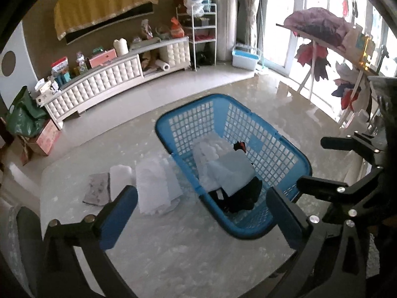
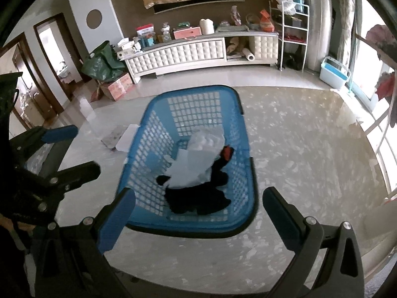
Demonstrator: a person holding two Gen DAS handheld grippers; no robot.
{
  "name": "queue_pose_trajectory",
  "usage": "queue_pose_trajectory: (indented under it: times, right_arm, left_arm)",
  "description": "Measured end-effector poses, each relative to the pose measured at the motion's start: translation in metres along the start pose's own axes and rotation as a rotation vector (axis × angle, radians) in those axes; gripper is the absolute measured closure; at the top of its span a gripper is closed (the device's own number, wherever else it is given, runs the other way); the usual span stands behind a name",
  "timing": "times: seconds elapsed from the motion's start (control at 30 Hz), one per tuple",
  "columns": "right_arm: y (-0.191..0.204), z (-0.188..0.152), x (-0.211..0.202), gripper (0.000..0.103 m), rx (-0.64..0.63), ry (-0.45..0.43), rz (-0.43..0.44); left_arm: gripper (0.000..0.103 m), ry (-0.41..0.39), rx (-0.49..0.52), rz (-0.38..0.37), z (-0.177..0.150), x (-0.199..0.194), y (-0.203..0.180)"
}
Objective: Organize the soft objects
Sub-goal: 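Move the right gripper away from the basket toward the white quilted towel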
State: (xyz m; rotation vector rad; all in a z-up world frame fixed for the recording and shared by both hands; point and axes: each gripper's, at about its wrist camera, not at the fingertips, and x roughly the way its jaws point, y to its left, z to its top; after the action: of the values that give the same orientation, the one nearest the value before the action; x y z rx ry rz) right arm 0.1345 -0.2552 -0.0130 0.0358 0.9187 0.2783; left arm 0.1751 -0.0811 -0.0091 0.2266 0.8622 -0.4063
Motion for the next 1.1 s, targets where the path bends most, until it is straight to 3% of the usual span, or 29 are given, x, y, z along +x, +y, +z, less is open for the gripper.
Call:
queue_pose_trajectory:
  times: [0.63, 1.1]
  right_arm:
    - [0.082, 0.007, 0.007, 0.000, -0.143, -0.013, 0.037]
    - [0.121, 0.011, 0.034, 0.000, -0.208, 0.007, 0.057]
  left_arm:
    - [0.000, -0.065, -0.065, 0.064, -0.046, -0.072, 0.060]
    - [0.000, -0.060, -0.127, 0.098, -0.075, -0.079, 0.107]
